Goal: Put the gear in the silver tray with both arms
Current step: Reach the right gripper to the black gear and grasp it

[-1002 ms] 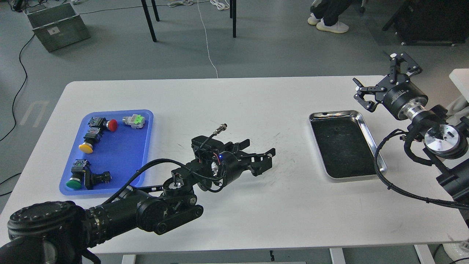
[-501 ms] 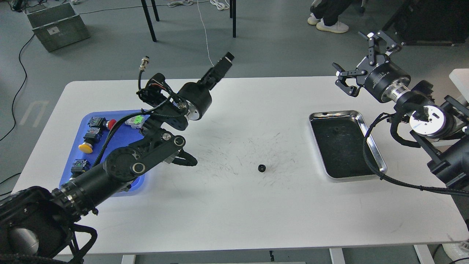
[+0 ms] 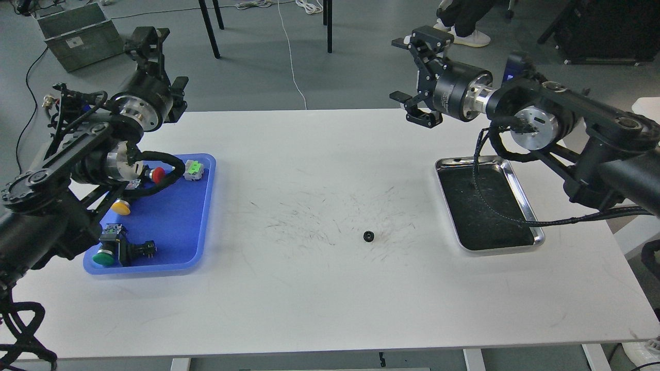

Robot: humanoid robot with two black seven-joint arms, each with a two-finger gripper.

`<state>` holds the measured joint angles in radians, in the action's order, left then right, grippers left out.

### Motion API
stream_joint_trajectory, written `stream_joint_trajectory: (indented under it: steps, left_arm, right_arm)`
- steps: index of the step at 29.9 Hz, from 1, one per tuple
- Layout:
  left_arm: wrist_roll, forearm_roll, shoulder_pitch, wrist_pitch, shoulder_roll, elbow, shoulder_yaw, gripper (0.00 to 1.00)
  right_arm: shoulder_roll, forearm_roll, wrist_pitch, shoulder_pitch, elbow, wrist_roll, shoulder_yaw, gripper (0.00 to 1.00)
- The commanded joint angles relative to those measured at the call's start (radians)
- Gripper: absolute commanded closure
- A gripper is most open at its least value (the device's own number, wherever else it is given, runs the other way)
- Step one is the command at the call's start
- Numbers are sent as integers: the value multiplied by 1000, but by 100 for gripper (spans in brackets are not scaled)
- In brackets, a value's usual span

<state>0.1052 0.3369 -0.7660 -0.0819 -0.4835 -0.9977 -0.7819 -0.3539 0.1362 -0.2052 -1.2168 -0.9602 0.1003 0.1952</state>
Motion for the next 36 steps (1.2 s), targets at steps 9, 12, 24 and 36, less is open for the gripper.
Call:
stream_joint_trajectory:
  steps: [9, 12, 24, 36]
  left_arm:
    - [51, -108, 79, 304, -23, 85, -63, 2]
    - [108, -99, 82, 291, -21, 119, -51, 2]
    - [143, -76, 100, 200, -32, 120, -51, 2]
    - [145, -70, 102, 195, -29, 119, -50, 2]
  right_arm:
    - [234, 324, -5, -202, -6, 47, -446, 2]
    - [262, 382, -6, -214, 1, 59, -506, 2]
    - [328, 560, -65, -198, 0, 64, -648, 2]
    - [279, 597, -69, -188, -64, 65, -701, 2]
